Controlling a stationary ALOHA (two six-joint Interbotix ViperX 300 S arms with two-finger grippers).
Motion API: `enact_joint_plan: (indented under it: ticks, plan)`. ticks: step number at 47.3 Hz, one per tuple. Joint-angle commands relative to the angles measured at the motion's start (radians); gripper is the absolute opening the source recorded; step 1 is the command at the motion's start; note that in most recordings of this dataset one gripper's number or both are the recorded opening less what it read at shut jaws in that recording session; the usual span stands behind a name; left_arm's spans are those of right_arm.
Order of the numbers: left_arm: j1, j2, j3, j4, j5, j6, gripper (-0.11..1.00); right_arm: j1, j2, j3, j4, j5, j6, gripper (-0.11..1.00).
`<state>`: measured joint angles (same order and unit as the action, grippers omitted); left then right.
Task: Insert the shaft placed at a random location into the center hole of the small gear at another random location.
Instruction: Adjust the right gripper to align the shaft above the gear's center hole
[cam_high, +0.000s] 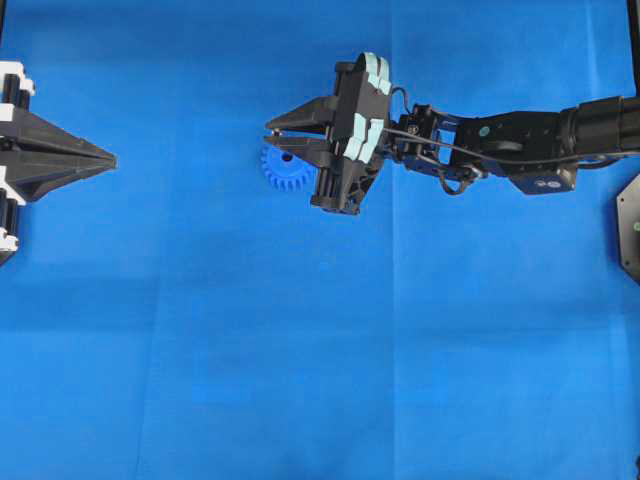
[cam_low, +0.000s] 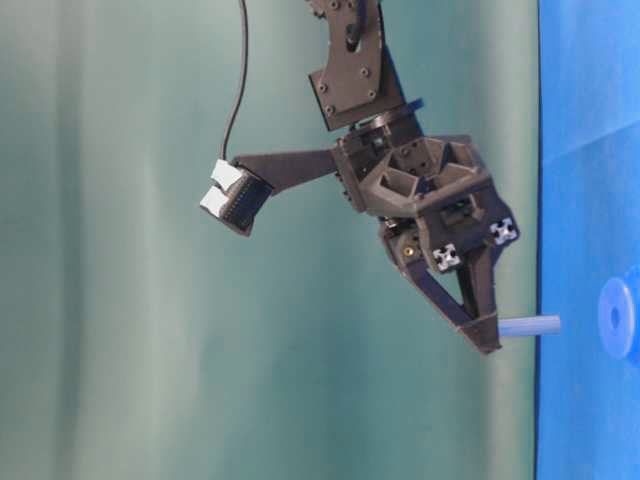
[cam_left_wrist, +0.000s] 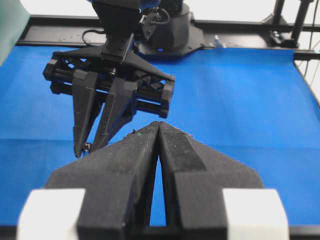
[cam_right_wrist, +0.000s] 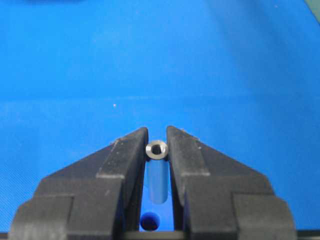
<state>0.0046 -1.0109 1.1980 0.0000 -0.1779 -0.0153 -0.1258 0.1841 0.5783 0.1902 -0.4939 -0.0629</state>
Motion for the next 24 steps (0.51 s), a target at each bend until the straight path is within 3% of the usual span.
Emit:
enact_joint_plan:
  ticks: [1, 24]
  plan:
    - [0.002, 0.005, -0.009, 0.002, -0.006, -0.002, 0.00, 0.005, -0.037, -0.006, -0.002, -0.014, 0.002, 0.03]
    - [0.002, 0.005, -0.009, 0.003, -0.006, -0.002, 0.00, 0.006, 0.015, 0.009, 0.009, -0.064, 0.015, 0.03]
